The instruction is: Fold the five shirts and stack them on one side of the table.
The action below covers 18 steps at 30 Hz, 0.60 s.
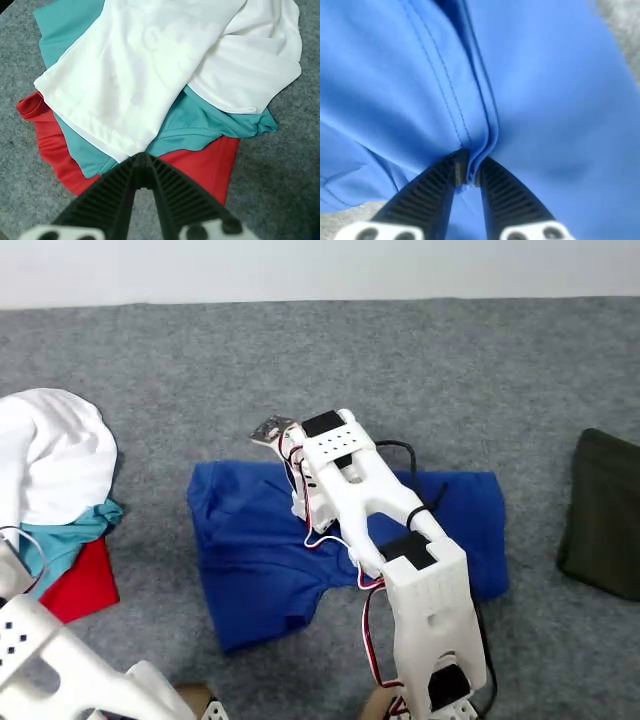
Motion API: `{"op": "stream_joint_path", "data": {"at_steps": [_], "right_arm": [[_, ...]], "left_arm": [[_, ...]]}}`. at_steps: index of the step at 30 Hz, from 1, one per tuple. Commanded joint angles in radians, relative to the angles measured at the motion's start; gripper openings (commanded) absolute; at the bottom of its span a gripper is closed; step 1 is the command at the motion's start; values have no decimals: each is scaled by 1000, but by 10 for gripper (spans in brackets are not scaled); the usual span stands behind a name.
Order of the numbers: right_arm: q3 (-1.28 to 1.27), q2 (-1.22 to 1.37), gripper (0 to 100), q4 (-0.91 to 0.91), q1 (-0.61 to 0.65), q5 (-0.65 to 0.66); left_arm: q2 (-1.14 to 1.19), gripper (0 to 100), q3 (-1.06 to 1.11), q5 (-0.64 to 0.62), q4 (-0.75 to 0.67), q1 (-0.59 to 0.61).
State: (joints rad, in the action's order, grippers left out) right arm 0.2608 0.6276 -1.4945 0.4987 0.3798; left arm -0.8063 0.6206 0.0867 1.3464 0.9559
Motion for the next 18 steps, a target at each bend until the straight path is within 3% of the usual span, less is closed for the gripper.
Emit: {"op": "stream_joint_path", "data": {"at_steps": [1, 9, 18], "right_arm": [[46, -24, 9, -18, -19, -18], [48, -156, 97, -15, 51, -35], [48, -229, 105, 97, 122, -31]], "left_arm": [[-17, 3, -5, 8, -20, 2], [-15, 3, -5, 8, -21, 0], [-15, 3, -5, 8, -21, 0]]}}
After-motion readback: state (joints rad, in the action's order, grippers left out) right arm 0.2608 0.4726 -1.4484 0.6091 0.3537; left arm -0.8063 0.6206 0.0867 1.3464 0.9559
